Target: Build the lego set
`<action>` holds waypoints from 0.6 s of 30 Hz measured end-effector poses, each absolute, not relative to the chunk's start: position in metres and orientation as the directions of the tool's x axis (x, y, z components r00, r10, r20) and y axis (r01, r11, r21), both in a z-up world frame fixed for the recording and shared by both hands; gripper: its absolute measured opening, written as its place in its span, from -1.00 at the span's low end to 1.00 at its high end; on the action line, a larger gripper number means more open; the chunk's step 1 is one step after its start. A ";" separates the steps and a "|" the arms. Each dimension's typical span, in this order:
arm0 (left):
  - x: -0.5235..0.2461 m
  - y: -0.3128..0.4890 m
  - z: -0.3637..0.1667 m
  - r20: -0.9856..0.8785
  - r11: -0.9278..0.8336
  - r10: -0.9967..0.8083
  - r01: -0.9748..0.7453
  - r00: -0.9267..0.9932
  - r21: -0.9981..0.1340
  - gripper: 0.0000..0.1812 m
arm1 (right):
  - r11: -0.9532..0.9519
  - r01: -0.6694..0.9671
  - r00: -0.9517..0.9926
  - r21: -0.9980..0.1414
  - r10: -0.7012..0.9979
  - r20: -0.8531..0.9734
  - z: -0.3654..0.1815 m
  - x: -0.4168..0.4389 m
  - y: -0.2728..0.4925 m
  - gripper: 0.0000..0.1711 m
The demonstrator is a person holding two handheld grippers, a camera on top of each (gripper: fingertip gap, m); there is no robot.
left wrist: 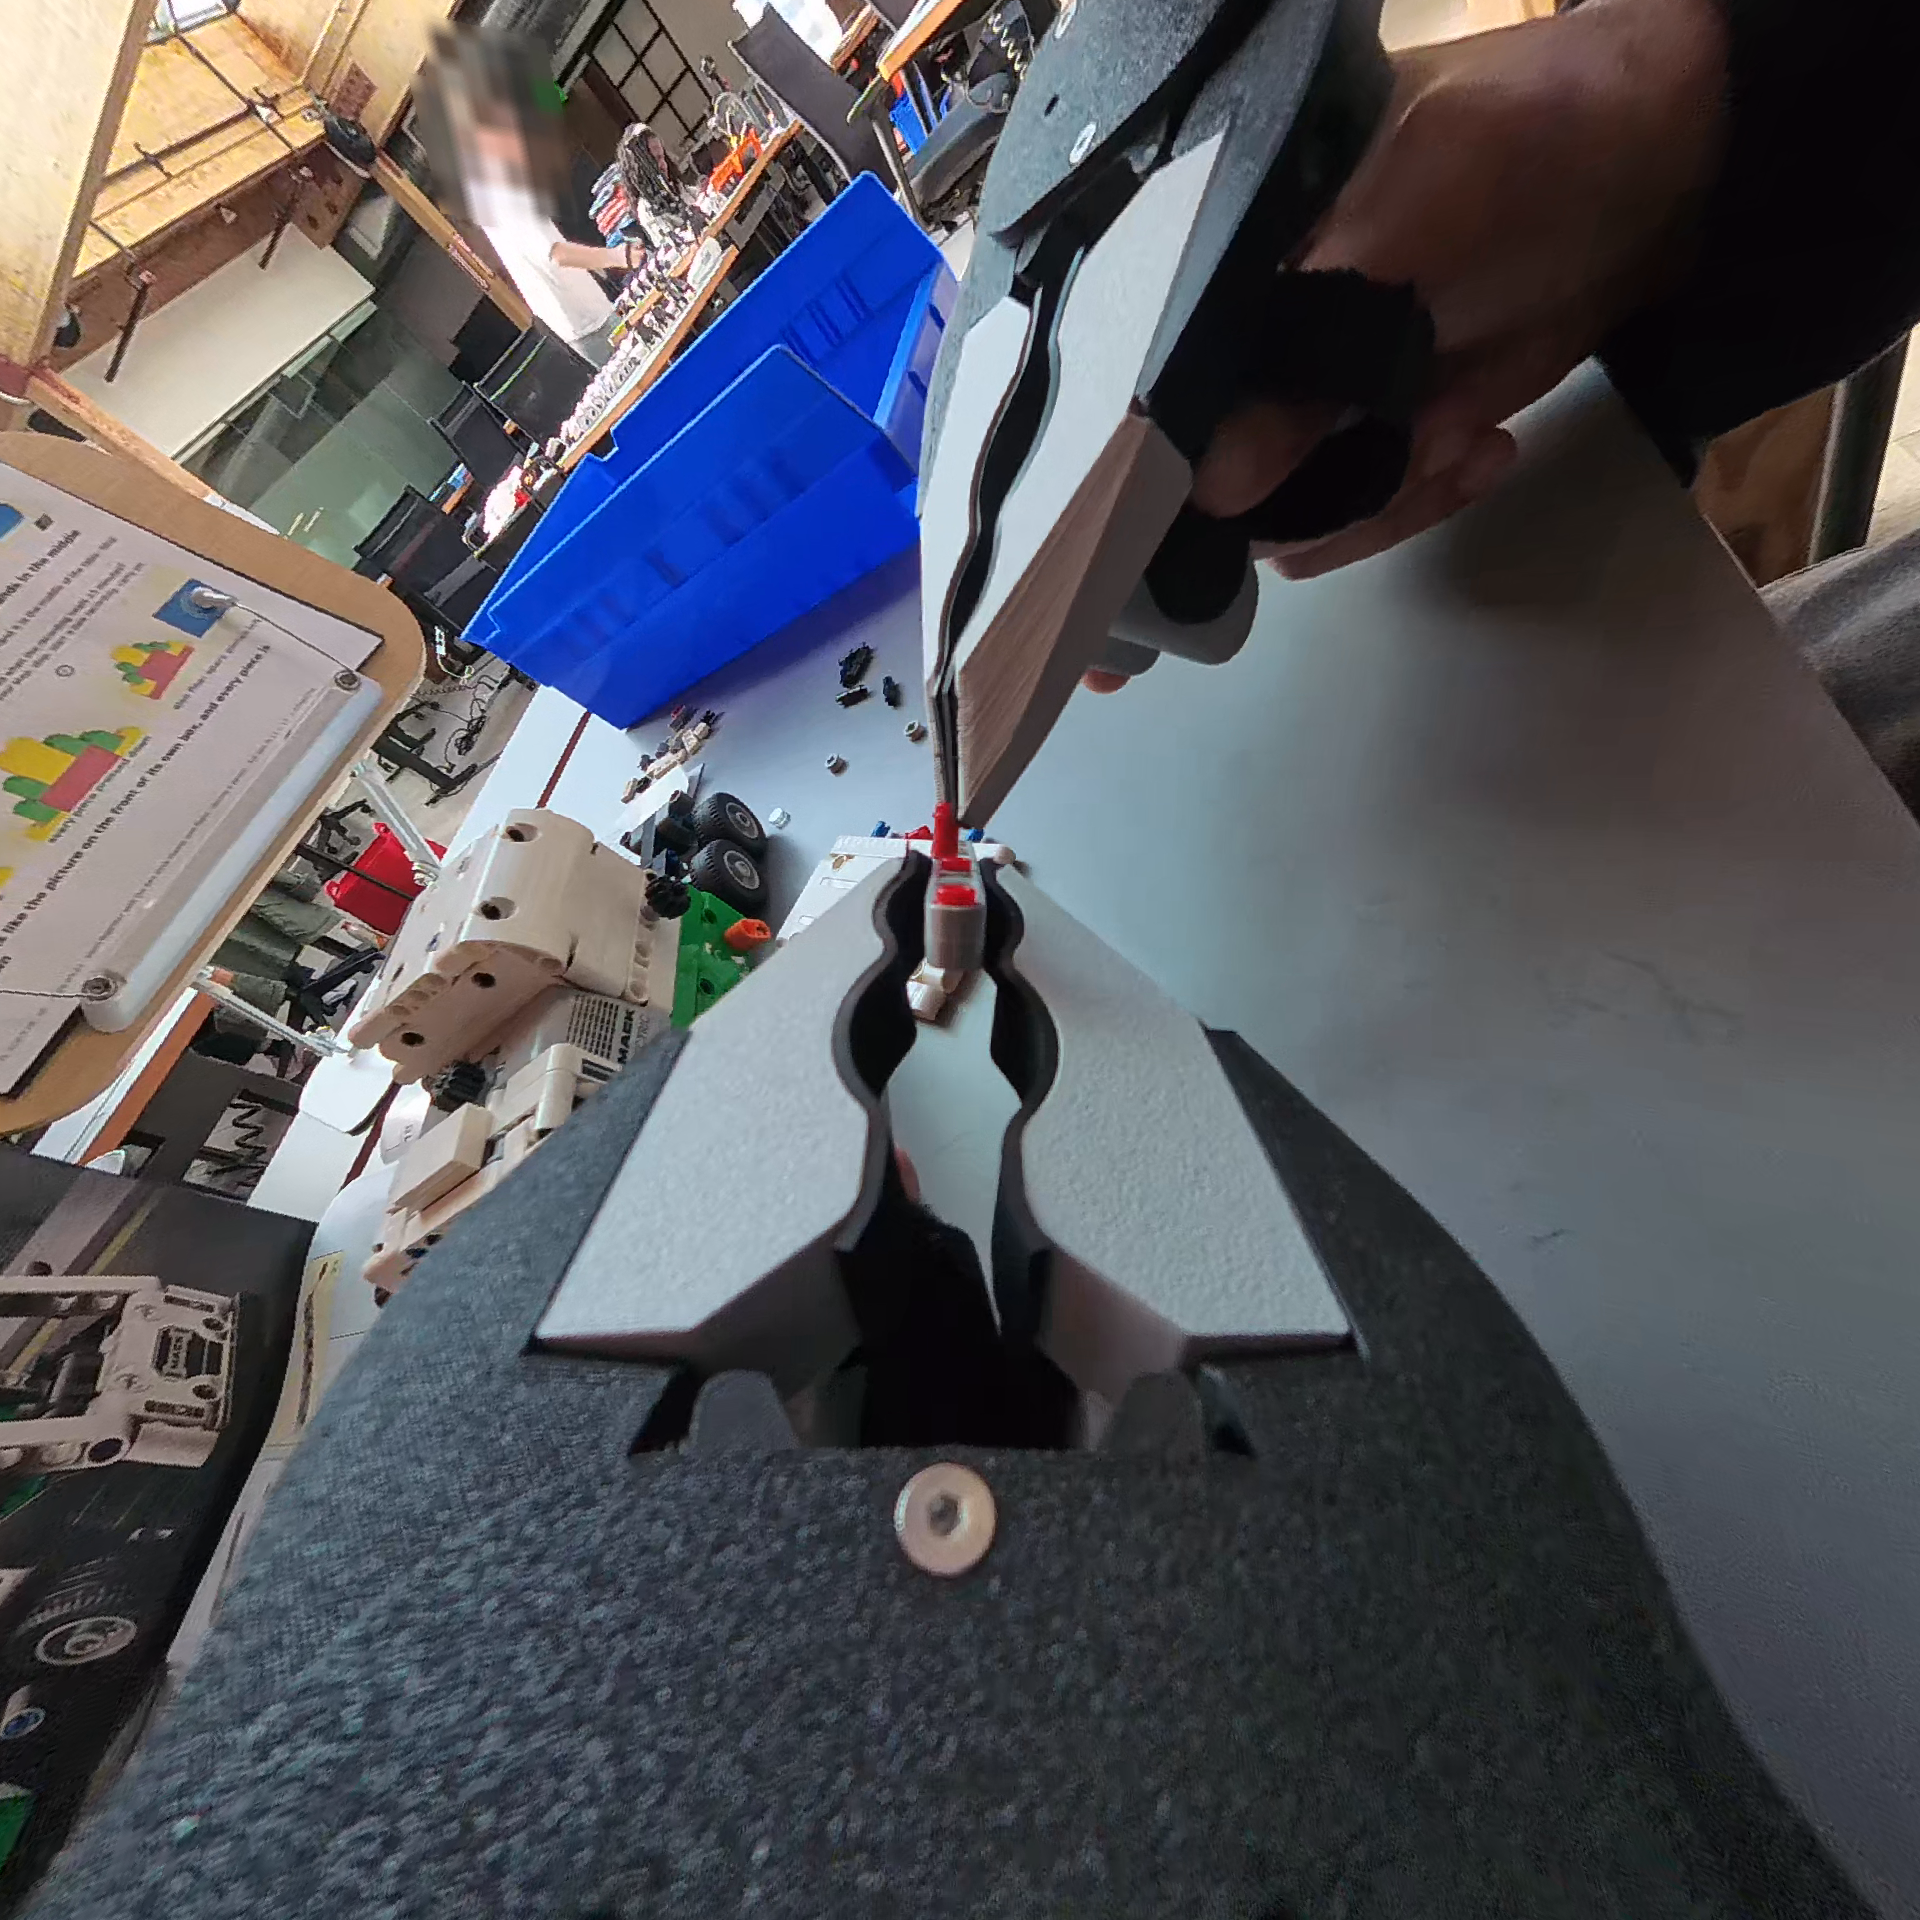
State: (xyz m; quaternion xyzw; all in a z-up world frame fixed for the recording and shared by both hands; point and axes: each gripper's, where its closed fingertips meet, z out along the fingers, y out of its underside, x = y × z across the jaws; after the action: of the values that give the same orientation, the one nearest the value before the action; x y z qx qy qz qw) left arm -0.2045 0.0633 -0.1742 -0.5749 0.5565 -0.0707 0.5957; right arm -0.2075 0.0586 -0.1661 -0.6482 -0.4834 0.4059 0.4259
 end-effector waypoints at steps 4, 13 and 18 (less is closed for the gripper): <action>-0.205 0.063 -0.176 -0.592 0.333 -0.719 -0.567 0.365 -0.754 -0.94 | -0.150 0.306 0.207 -0.940 0.974 -0.089 -0.169 -0.207 0.059 -0.99; -0.204 0.063 -0.178 -0.606 0.342 -0.713 -0.580 0.353 -0.740 -0.94 | -0.164 0.340 0.185 -0.926 0.977 -0.105 -0.173 -0.205 0.058 -0.99; -0.202 0.061 -0.180 -0.604 0.343 -0.720 -0.581 0.342 -0.738 -0.94 | -0.159 0.369 0.171 -0.916 0.980 -0.101 -0.178 -0.206 0.056 -1.00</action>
State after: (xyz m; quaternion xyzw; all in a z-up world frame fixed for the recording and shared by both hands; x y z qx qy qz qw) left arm -0.2022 0.0612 -0.1801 -0.5700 0.5705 -0.0587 0.5883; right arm -0.2056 0.0555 -0.1775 -0.6554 -0.5144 0.3869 0.3951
